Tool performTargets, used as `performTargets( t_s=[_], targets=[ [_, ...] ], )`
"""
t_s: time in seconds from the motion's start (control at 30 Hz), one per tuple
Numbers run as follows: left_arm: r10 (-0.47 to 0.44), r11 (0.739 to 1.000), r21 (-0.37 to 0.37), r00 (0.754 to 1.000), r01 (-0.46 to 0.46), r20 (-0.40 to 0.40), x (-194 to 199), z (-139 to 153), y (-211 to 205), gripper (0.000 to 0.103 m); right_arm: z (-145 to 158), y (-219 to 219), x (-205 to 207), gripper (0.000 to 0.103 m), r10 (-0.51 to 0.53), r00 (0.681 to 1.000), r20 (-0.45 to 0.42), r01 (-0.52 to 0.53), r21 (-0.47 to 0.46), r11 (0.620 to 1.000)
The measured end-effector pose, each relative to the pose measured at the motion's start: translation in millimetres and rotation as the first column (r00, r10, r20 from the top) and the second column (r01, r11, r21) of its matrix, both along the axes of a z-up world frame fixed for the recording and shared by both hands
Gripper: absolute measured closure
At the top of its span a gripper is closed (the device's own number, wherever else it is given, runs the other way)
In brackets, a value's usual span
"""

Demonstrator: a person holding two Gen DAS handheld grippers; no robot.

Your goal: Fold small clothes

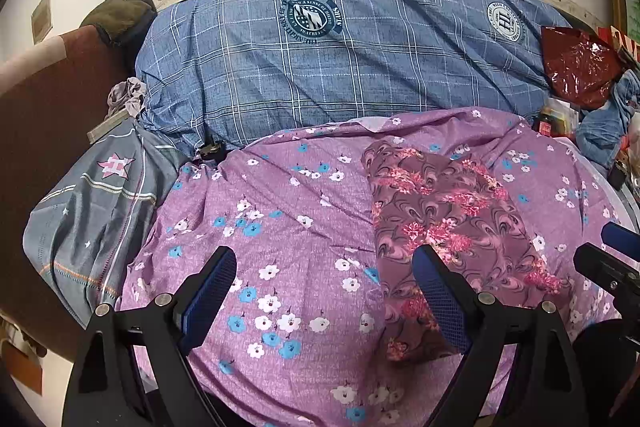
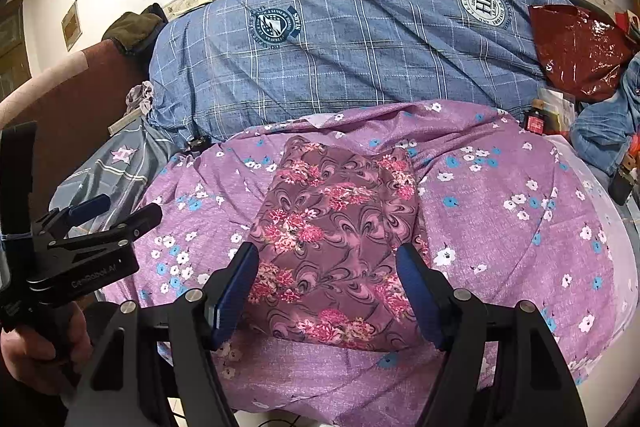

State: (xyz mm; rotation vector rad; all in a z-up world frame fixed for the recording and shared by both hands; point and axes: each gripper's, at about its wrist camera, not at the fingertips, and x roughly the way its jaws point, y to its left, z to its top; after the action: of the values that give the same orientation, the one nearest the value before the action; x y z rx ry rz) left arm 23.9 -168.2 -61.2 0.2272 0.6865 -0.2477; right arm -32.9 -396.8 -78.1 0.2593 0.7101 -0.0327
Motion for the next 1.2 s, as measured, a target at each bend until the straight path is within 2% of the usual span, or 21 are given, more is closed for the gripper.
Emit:
performTargets(
  t_s=[1.2],
  targets=[
    [0.0,0.999,-0.033,1.0,0.001,0.031,-9,0,14,0.012,6,9,1,0.03,-0.006,1.0,0.019,0.007,-0.036,0.999]
  ],
)
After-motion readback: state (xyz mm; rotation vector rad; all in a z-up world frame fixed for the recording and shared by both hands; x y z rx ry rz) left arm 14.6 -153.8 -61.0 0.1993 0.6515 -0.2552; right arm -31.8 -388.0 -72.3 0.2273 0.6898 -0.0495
